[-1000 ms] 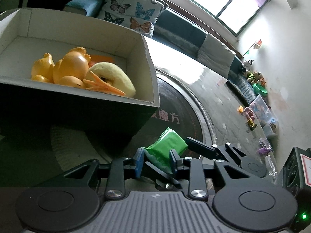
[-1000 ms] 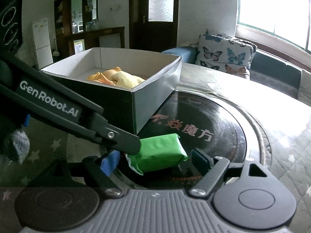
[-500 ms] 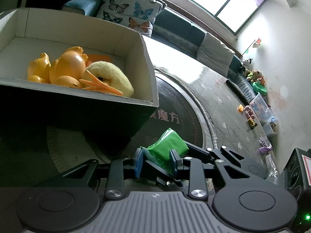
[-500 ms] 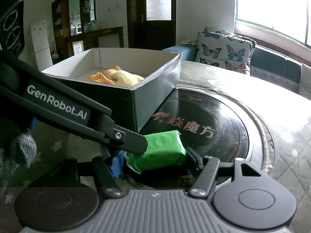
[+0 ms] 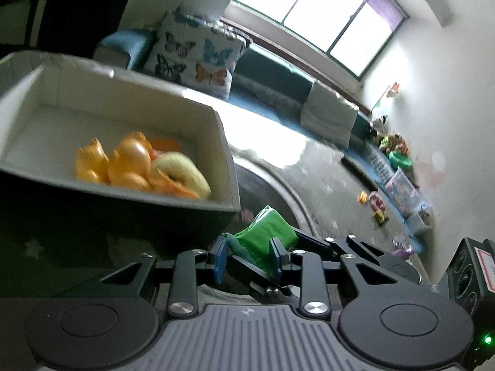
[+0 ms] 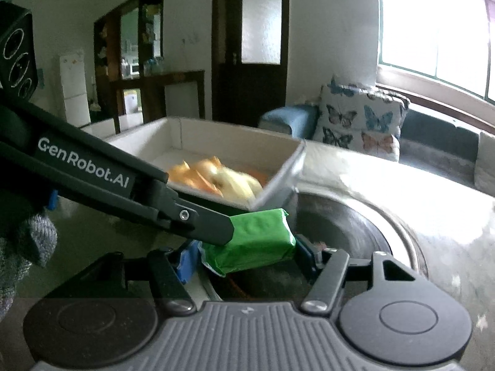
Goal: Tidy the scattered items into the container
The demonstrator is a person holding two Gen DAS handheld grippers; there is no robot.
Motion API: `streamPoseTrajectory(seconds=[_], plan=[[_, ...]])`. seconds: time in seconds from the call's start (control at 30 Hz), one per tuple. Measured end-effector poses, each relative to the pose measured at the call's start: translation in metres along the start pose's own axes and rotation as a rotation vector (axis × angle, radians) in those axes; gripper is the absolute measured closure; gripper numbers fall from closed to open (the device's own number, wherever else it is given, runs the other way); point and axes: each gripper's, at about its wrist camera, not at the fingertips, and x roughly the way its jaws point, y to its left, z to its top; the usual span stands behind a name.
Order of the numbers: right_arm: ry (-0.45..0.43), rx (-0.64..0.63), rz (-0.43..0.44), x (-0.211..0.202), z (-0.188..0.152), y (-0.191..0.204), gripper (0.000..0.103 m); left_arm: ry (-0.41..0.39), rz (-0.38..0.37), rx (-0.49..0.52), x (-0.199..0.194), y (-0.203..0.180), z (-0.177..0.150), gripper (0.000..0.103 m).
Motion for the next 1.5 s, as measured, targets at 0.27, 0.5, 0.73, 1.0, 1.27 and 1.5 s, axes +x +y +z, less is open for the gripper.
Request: streamPoseTrajectory(seconds=[0.27,0.5,0.73,1.0,1.27,1.5], plan=[[-0.051,-0.015,0.054,0.024,0.038,0.019,0.039,-0.08,0.054,-0.034,-0.024,0.029,0.025,0.072],[-0.052,0.014,0.102,0.068,0.068,0.032,0.039,-0.119,0.116,-0.094,-0.03,0.066,0.048,0.072],[-0.002,0.006,0.12,0.108,0.079,0.047,0.038,-0.131,0.168,-0.155,-0.034,0.097,0.048,0.072],[0.034,0.044,0.145,0.124,0.076,0.051,0.037,-0.142,0.209,-0.194,-0.044,0.112,0.04,0.072],[0.016,0.006,0.145,0.099,0.073,0.053,0.037,-0.16,0.217,-0.166,-0.053,0.102,0.029,0.072],[0.03,-0.04,0.14,0.065,0.058,0.052,0.03,-0.146,0.242,-0.117,-0.055,0.081,0.012,0.072]])
